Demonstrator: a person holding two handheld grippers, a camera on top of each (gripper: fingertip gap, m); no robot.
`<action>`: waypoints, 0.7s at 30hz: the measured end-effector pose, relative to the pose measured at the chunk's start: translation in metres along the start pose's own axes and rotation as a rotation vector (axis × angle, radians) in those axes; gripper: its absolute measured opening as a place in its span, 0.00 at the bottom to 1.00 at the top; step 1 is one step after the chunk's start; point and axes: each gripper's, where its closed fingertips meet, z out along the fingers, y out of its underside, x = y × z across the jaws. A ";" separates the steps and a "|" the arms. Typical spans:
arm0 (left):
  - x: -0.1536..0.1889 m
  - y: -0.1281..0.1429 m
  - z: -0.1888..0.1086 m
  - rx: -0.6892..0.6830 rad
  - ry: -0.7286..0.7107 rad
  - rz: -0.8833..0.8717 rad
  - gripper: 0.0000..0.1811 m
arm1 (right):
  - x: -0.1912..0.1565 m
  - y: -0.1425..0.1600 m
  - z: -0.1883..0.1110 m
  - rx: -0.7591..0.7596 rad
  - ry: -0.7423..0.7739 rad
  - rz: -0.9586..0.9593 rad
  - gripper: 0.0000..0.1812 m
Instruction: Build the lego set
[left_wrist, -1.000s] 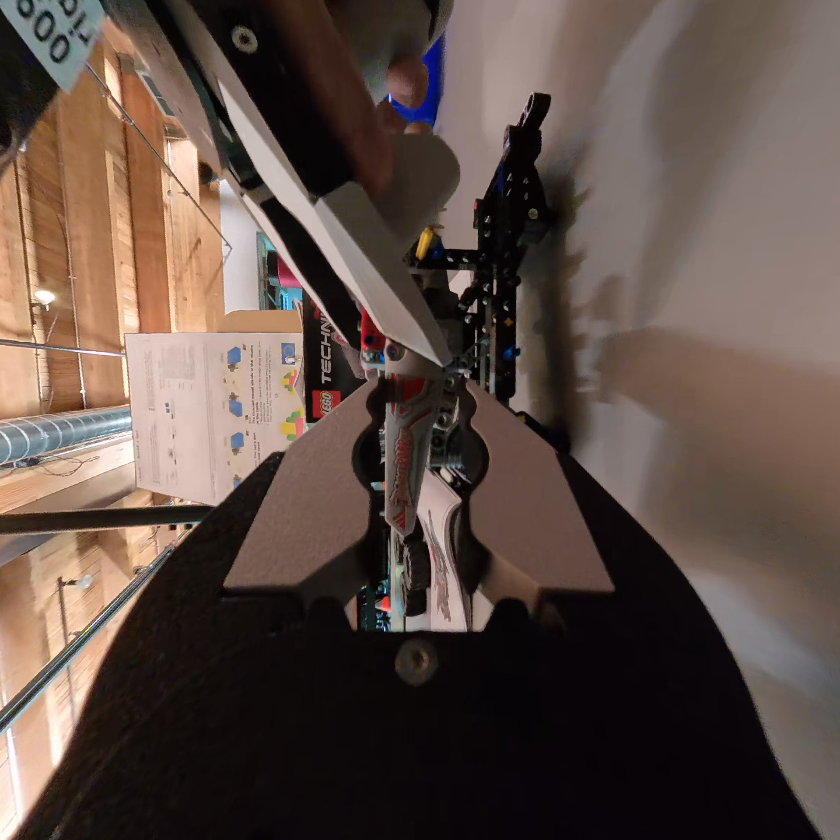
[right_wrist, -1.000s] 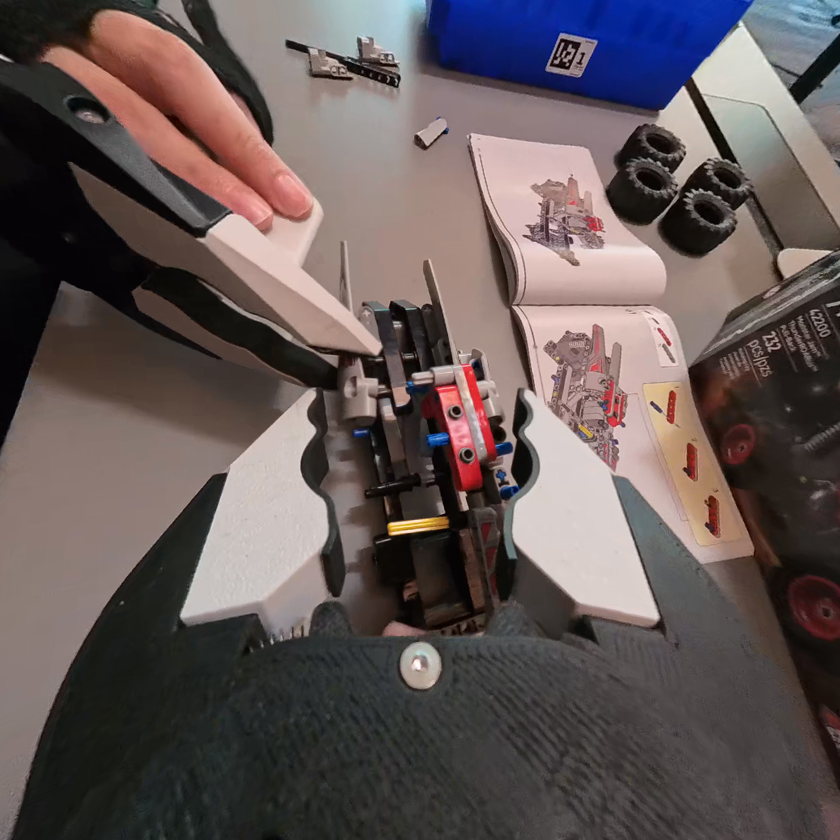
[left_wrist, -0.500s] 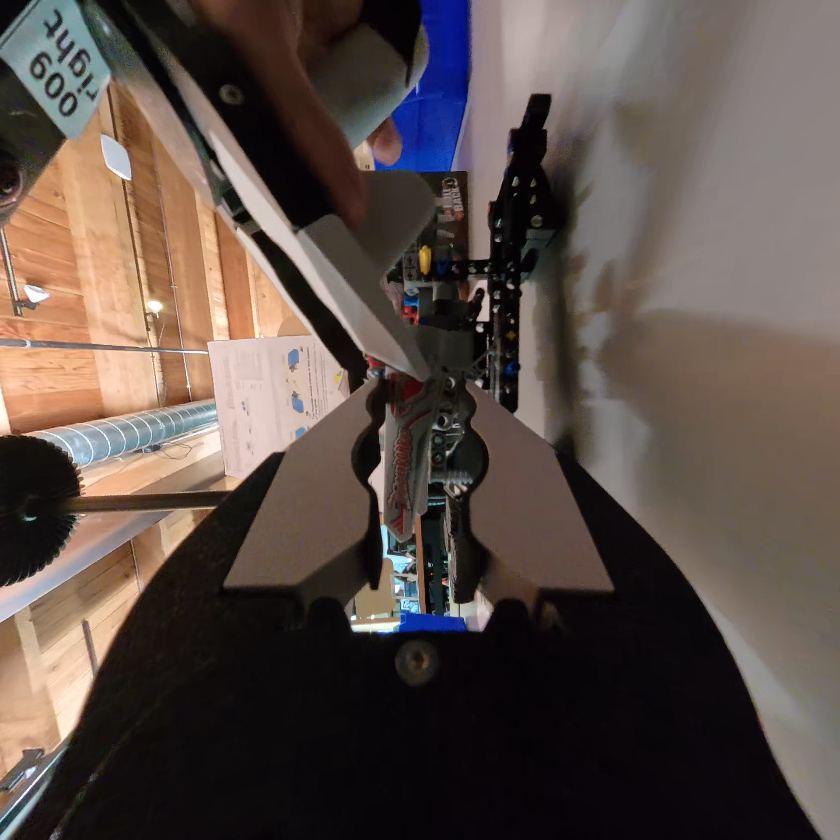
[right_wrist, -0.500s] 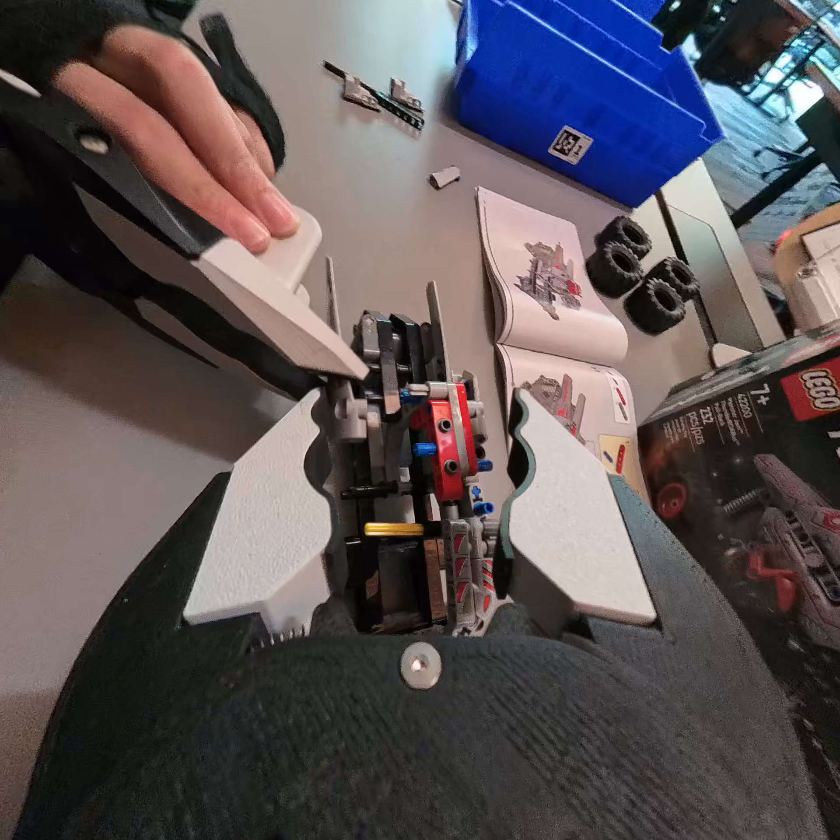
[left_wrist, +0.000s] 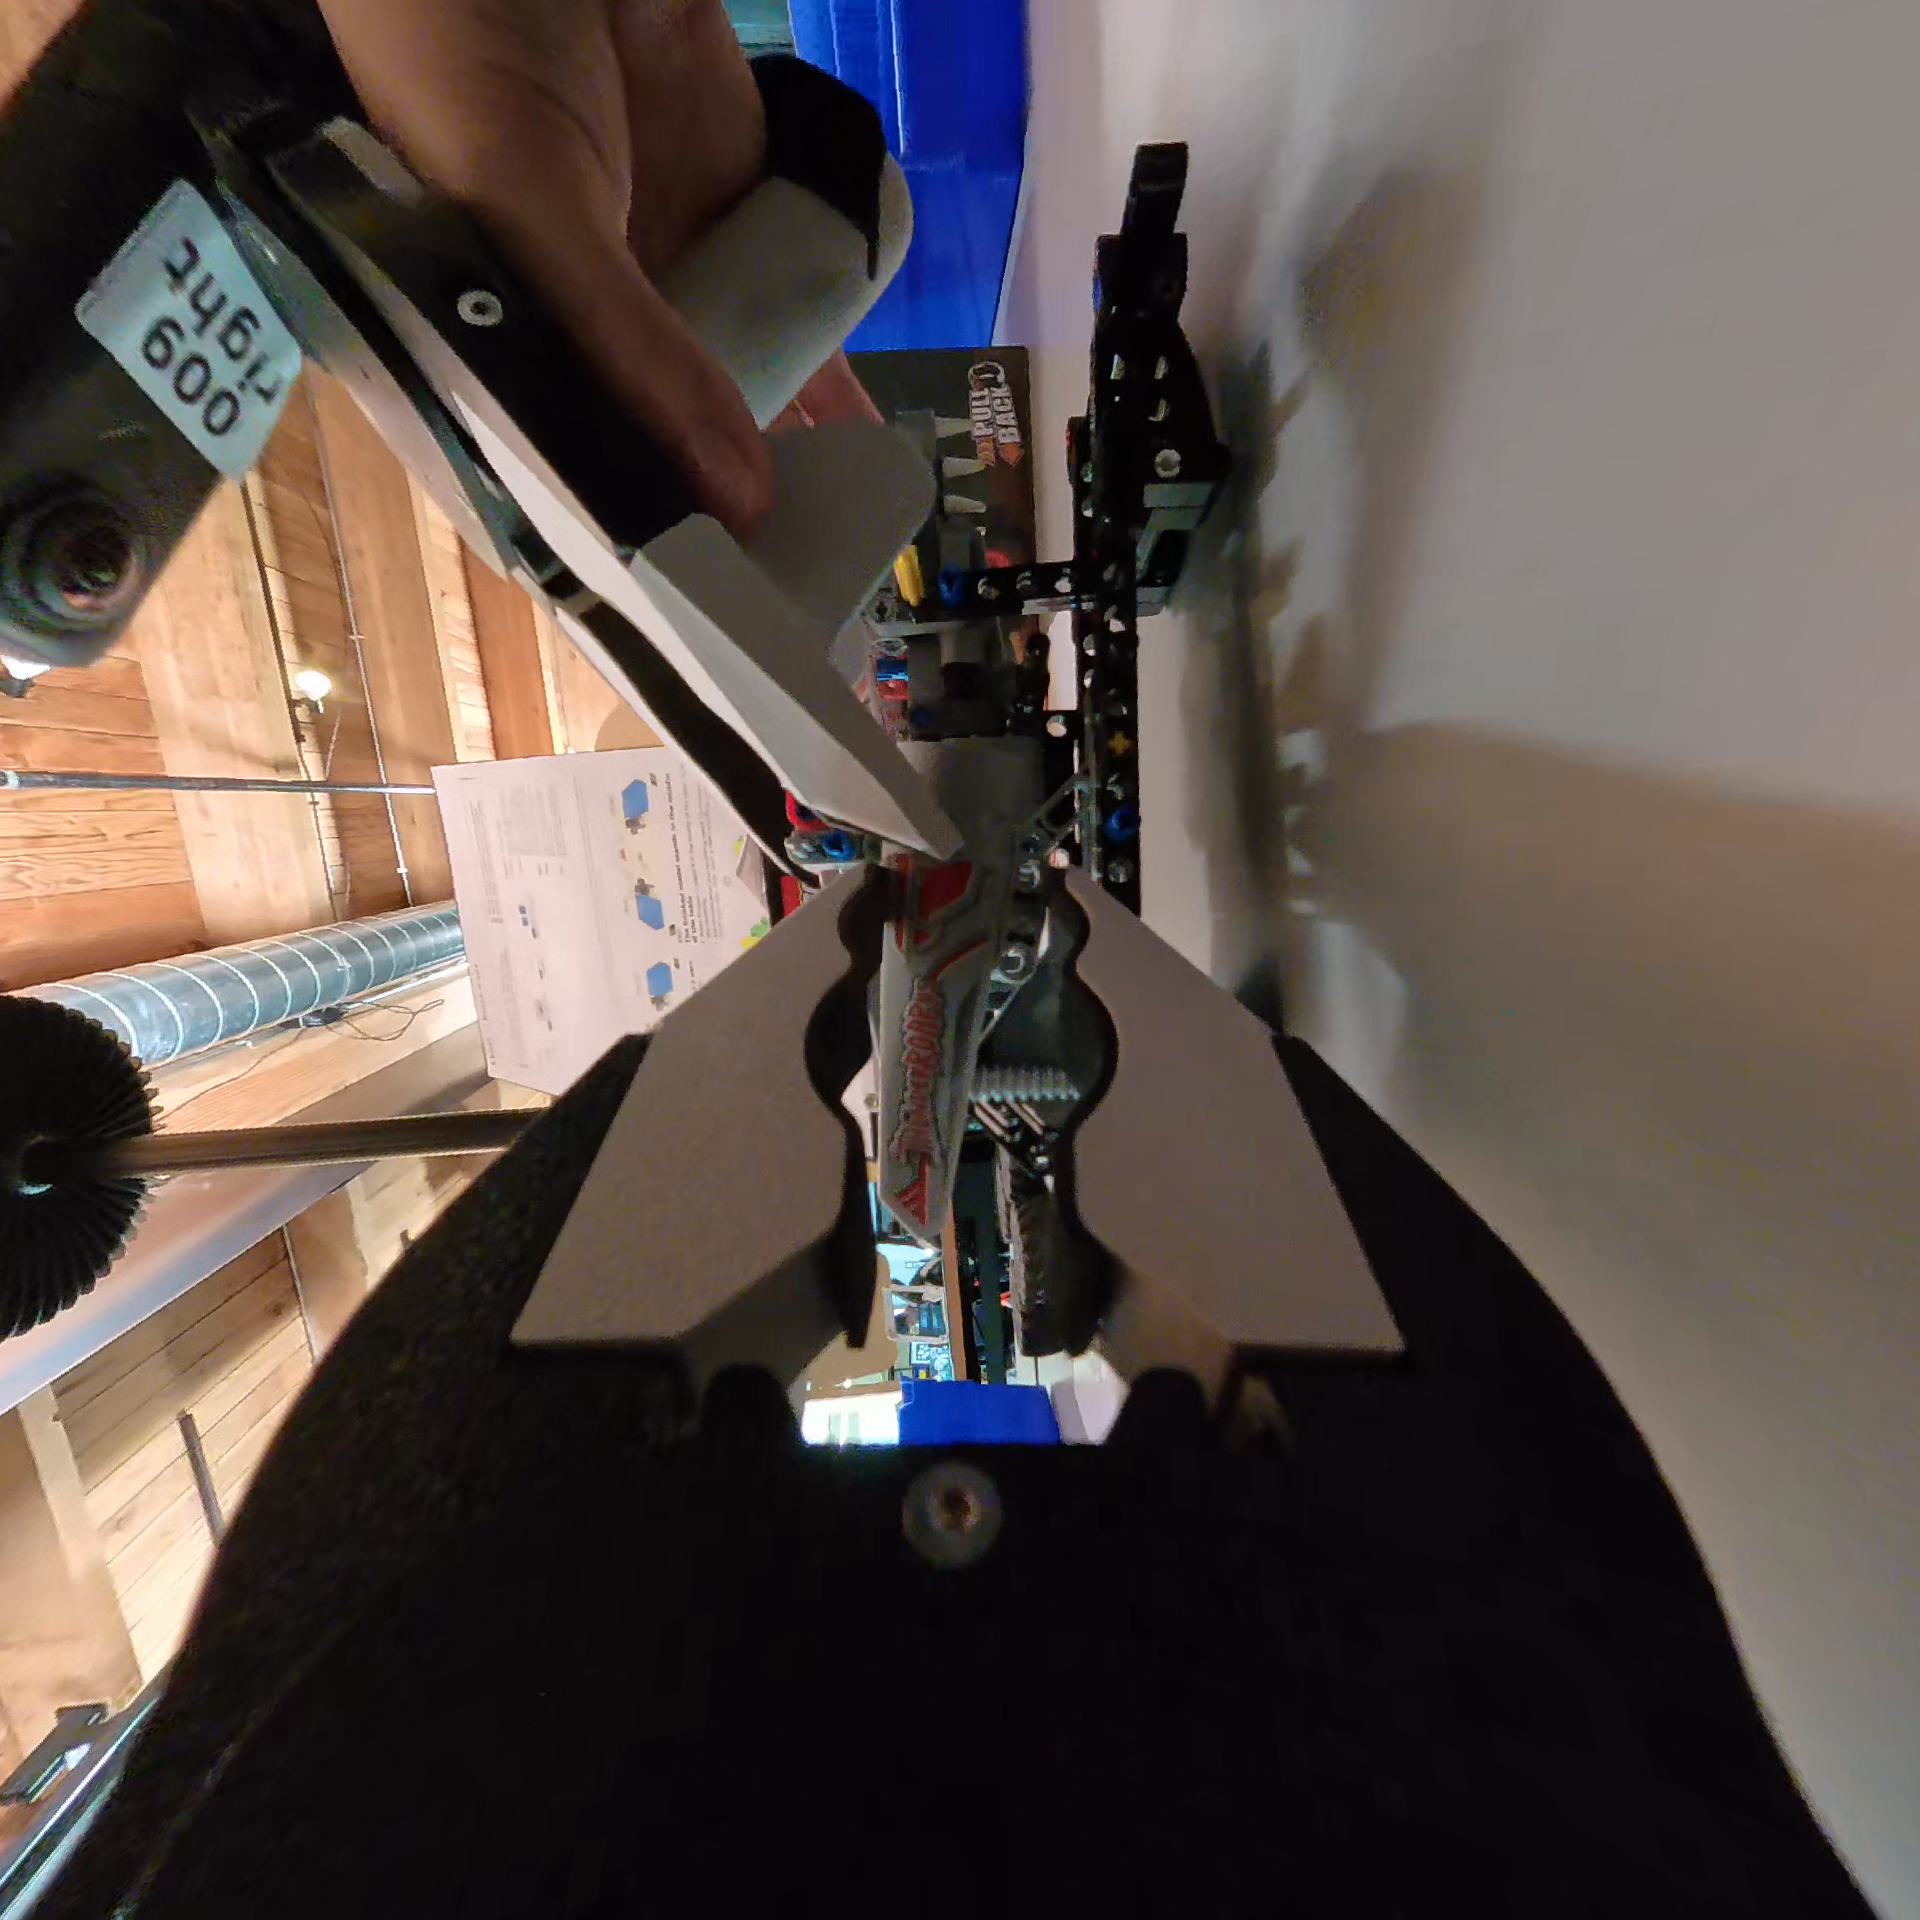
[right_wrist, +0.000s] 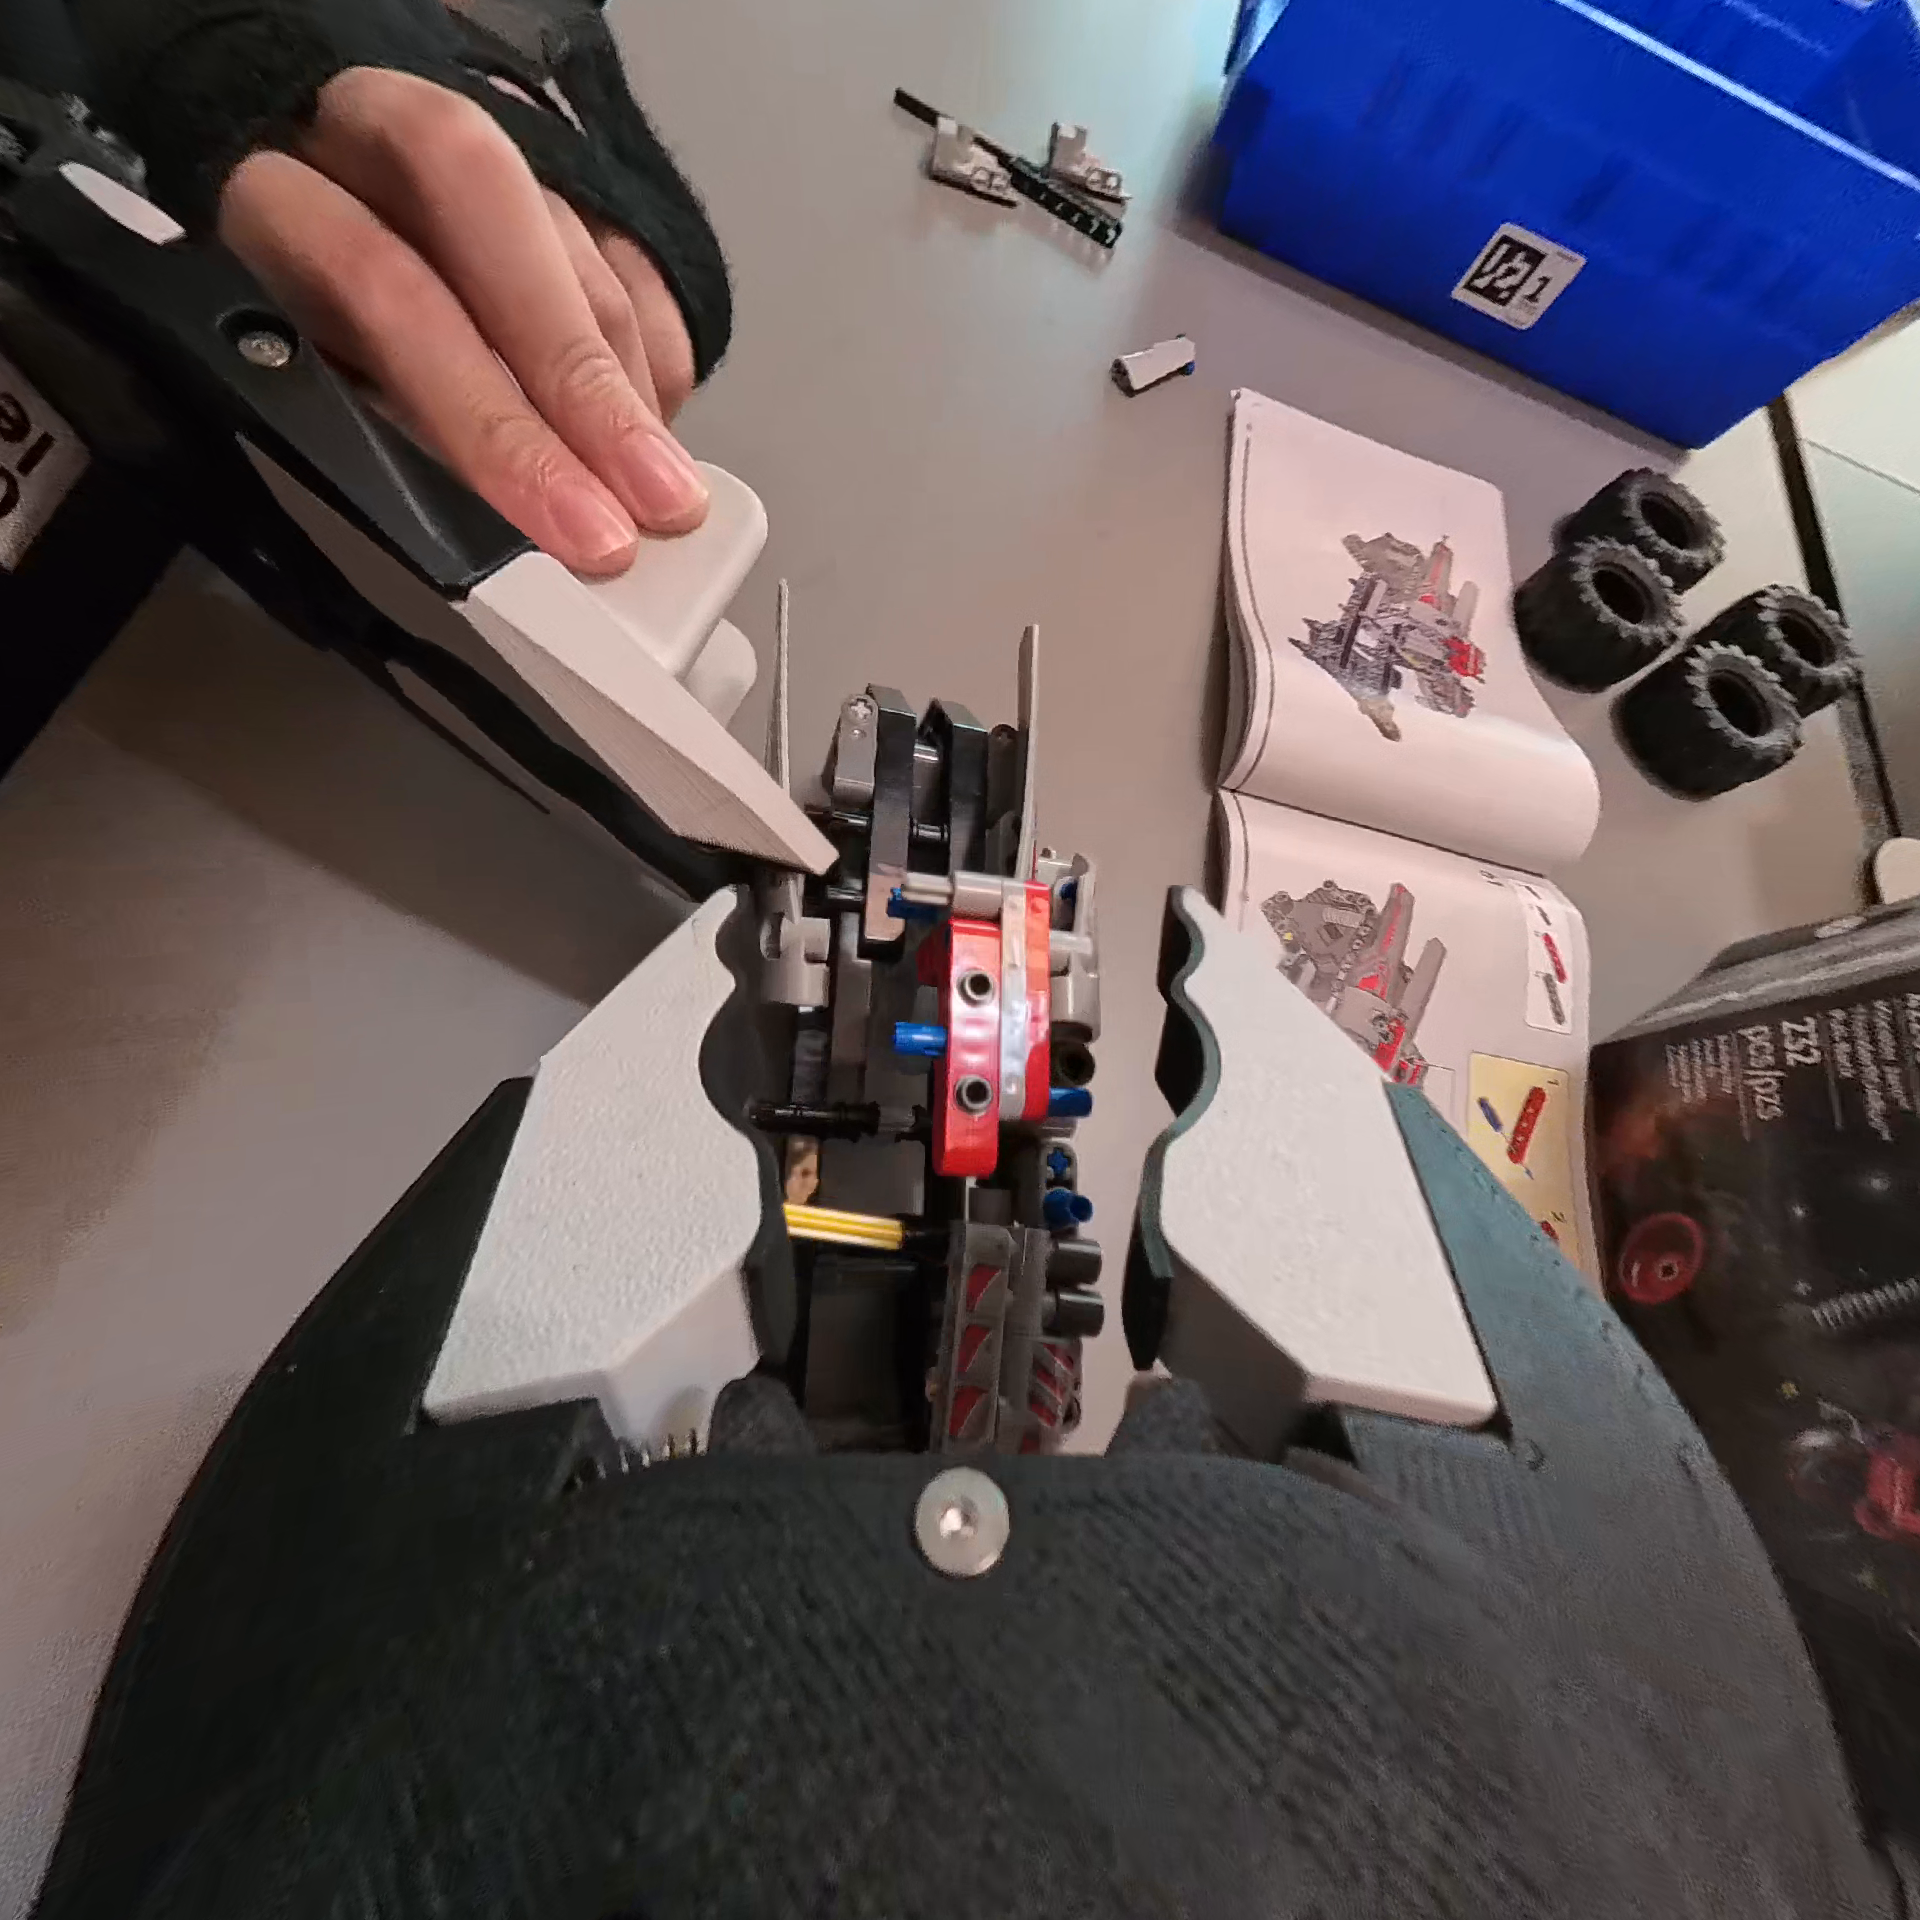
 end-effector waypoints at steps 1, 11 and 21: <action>0.000 0.000 0.000 0.001 -0.002 0.003 0.16 | -0.001 0.000 0.002 -0.004 -0.011 -0.001 0.42; -0.005 0.003 0.004 0.017 -0.049 0.043 0.16 | -0.004 0.002 0.011 0.013 0.001 -0.046 0.36; -0.007 0.004 0.005 0.005 -0.060 0.029 0.16 | -0.003 0.001 0.012 0.044 0.023 -0.024 0.36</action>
